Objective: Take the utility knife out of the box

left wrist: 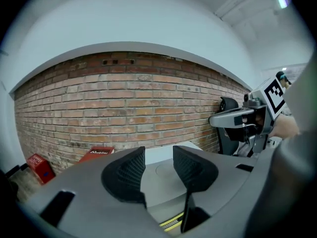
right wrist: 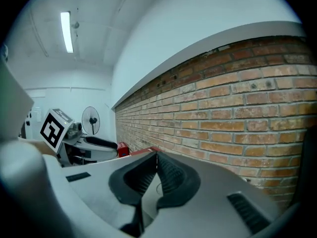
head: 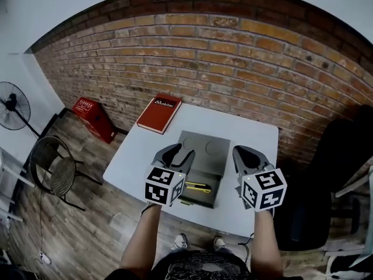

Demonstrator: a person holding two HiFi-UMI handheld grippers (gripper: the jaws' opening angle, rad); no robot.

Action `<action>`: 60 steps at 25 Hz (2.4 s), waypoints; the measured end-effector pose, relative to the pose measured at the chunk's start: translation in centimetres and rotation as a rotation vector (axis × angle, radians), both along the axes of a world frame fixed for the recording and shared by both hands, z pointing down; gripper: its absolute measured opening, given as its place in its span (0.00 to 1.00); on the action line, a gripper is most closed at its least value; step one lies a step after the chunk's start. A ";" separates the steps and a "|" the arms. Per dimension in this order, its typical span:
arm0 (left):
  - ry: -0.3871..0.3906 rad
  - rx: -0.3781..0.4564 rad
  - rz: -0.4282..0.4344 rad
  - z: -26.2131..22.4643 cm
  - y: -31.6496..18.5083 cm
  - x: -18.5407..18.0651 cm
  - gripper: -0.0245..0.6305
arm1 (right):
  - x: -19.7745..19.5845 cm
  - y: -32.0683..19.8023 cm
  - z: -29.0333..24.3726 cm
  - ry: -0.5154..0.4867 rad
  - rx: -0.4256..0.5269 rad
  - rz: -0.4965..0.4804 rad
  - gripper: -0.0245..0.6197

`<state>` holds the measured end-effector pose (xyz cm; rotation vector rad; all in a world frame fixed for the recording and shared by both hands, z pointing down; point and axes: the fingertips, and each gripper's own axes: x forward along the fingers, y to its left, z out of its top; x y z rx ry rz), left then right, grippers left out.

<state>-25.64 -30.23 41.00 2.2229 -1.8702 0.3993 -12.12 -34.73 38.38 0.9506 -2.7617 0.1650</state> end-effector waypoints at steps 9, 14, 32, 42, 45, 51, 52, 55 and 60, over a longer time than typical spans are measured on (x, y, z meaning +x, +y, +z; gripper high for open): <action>-0.023 -0.042 0.240 1.7 -1.1 0.1 0.31 | -0.8 1.2 0.4 0.022 -0.006 0.169 0.07; -0.045 -0.064 0.357 3.0 -1.7 1.2 0.31 | -0.8 1.9 0.6 0.038 -0.007 0.227 0.07; -0.232 -0.319 0.785 13.5 1.1 5.5 0.32 | 2.0 3.6 2.3 0.048 -0.036 0.350 0.07; -0.374 -0.474 0.900 19.1 3.7 5.7 0.32 | 2.6 4.3 3.3 0.048 -0.057 0.366 0.07; -0.377 -0.496 0.906 20.1 4.0 5.7 0.32 | 2.9 4.7 3.6 0.049 -0.063 0.376 0.07; -0.397 -0.560 0.926 22.4 4.5 5.7 0.32 | 3.7 5.2 4.0 0.057 -0.072 0.393 0.07; -0.403 -0.572 0.928 22.7 4.5 5.7 0.32 | 3.9 5.3 4.1 0.059 -0.073 0.396 0.07; -0.440 -0.596 0.946 23.7 4.8 5.6 0.32 | 4.5 5.6 4.3 0.063 -0.080 0.406 0.07; -0.471 -0.602 0.949 24.4 4.3 5.5 0.33 | 5.4 6.2 4.9 0.072 -0.096 0.428 0.07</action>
